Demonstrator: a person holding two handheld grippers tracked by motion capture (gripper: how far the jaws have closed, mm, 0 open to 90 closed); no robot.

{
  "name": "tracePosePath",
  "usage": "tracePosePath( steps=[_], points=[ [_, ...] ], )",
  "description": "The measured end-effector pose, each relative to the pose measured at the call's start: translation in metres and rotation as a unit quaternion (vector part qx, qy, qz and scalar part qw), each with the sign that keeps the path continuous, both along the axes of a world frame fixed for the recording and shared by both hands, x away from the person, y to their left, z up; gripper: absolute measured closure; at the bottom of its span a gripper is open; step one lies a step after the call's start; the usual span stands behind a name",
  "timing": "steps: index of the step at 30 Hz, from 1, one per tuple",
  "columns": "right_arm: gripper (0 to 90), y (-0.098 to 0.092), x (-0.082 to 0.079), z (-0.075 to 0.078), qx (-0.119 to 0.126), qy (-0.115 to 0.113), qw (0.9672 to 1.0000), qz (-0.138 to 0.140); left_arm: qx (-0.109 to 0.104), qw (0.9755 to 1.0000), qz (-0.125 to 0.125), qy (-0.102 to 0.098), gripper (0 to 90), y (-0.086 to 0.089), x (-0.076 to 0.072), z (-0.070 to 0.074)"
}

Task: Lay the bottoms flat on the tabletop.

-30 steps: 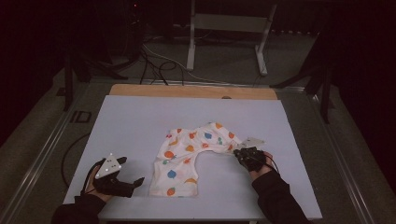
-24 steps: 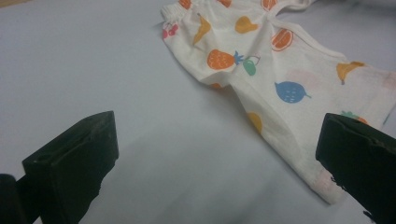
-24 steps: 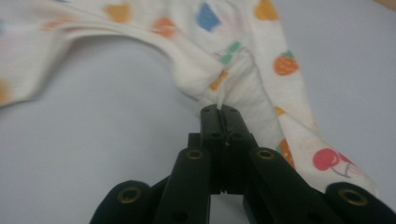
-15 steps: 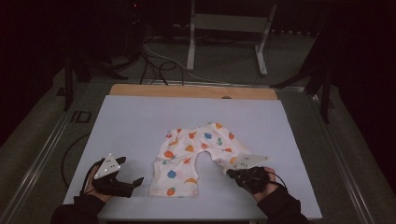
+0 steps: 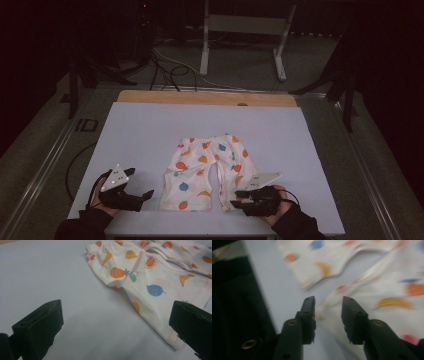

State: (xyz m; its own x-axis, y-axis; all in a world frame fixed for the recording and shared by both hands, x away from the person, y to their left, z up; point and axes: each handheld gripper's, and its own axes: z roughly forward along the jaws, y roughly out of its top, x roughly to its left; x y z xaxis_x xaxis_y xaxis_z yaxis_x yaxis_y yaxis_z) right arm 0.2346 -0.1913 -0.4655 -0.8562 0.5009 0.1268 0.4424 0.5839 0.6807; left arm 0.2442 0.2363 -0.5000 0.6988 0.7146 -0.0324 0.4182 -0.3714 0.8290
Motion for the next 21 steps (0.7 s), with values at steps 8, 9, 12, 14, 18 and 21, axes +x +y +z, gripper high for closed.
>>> tracePosePath(
  steps=[8,9,12,14,18,21],
  points=[
    [25.8,-0.039,0.026,0.004,0.030,-0.092,0.9867,-0.130,0.000,1.0000,-0.001,0.003,0.6,-0.001,0.001,-0.001],
    [22.8,-0.043,0.028,0.003,0.031,-0.093,0.9856,-0.138,-0.001,1.0000,-0.002,0.004,0.6,-0.002,0.001,-0.001],
    [18.5,-0.050,0.034,0.000,0.041,-0.100,0.9829,-0.149,0.000,1.0000,-0.005,0.004,0.6,-0.004,0.002,-0.001],
    [17.1,-0.052,0.037,-0.002,0.043,-0.105,0.9817,-0.153,-0.001,1.0000,-0.007,0.006,0.6,-0.005,0.003,-0.001],
    [16.4,-0.055,0.044,-0.005,0.040,-0.118,0.9796,-0.158,-0.001,0.9999,-0.010,0.007,0.6,-0.008,0.005,0.000],
    [17.0,-0.056,0.051,-0.006,0.037,-0.120,0.9773,-0.171,-0.008,0.9998,-0.012,0.012,0.6,-0.009,0.010,0.002]
  ],
)
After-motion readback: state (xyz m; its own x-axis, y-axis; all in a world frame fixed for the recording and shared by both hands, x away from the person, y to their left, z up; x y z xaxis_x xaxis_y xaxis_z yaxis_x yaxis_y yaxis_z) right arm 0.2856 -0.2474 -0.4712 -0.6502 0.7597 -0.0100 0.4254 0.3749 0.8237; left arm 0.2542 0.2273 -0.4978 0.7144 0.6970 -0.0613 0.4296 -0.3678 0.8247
